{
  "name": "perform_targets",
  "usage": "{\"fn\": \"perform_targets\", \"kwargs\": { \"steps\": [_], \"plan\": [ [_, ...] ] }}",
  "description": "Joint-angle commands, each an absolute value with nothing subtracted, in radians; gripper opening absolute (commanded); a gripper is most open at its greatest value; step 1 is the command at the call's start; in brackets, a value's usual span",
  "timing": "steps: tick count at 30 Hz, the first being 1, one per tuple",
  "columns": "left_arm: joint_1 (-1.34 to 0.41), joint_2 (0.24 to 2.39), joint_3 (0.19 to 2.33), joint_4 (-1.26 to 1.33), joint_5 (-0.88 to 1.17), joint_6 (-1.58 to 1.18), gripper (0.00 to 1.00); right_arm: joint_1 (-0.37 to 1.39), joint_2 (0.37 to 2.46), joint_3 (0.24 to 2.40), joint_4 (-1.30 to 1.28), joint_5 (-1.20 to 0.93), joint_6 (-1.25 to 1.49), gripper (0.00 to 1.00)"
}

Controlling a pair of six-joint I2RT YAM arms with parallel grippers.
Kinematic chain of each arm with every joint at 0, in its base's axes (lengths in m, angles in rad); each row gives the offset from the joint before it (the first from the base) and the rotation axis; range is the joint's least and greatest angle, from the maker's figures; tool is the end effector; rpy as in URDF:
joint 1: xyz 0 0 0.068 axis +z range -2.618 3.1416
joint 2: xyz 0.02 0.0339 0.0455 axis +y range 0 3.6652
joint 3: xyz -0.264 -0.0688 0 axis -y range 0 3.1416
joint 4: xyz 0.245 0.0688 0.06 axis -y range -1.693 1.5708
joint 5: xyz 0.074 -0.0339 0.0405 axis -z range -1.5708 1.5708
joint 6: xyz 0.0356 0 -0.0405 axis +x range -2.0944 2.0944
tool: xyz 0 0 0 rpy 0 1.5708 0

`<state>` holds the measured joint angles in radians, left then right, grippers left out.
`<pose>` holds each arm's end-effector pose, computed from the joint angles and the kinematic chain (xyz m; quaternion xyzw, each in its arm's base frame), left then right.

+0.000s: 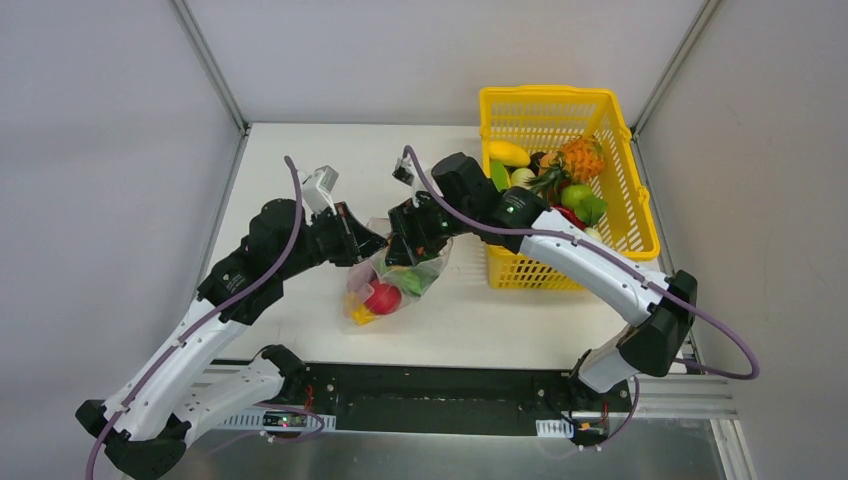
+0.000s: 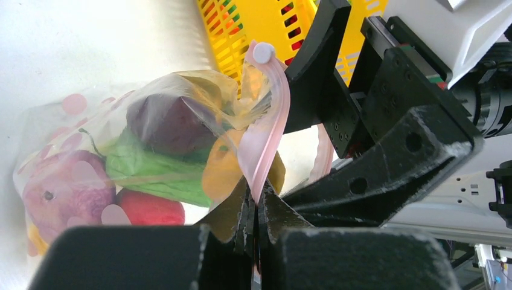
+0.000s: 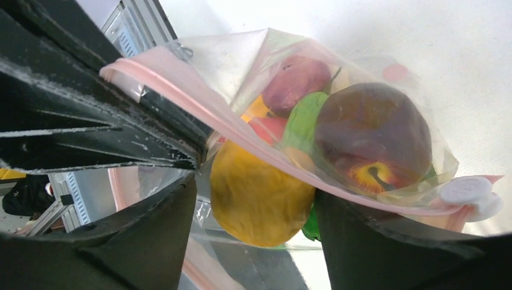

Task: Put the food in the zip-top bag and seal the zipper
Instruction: Place the fake fruit in the zipper food storage bag.

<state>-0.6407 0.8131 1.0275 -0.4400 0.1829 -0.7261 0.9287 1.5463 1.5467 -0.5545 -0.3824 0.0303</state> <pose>0.1336 -0.1077 0.3916 0.0236 0.7807 -0.4471 0.4360 0.1987 0.2879 0.3812 -0.4557 0.7324 0.3677 0.3474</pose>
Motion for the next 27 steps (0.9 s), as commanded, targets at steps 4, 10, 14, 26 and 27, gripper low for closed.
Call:
{"fn": "perform_targets", "kwargs": {
  "steps": [4, 10, 14, 26, 27],
  "plan": [
    [-0.643, 0.762, 1.02, -0.337, 0.134, -0.757, 0.0, 0.944, 1.47, 1.562, -0.489, -0.41, 0.01, 0.82],
    [-0.643, 0.754, 1.011, -0.338, 0.117, -0.761, 0.0, 0.944, 1.385, 1.525, -0.47, -0.328, 0.011, 0.85],
    [-0.643, 0.75, 1.008, -0.338, 0.11, -0.76, 0.0, 0.945, 1.32, 1.491, -0.46, -0.255, 0.01, 0.87],
    [-0.643, 0.737, 1.0, -0.354, 0.087, -0.755, 0.0, 0.922, 1.335, 1.533, -0.693, 0.067, 0.064, 0.73],
    [-0.643, 0.737, 1.002, -0.354, 0.086, -0.755, 0.0, 0.916, 1.358, 1.542, -0.713, 0.042, 0.068, 0.72]
  ]
}}
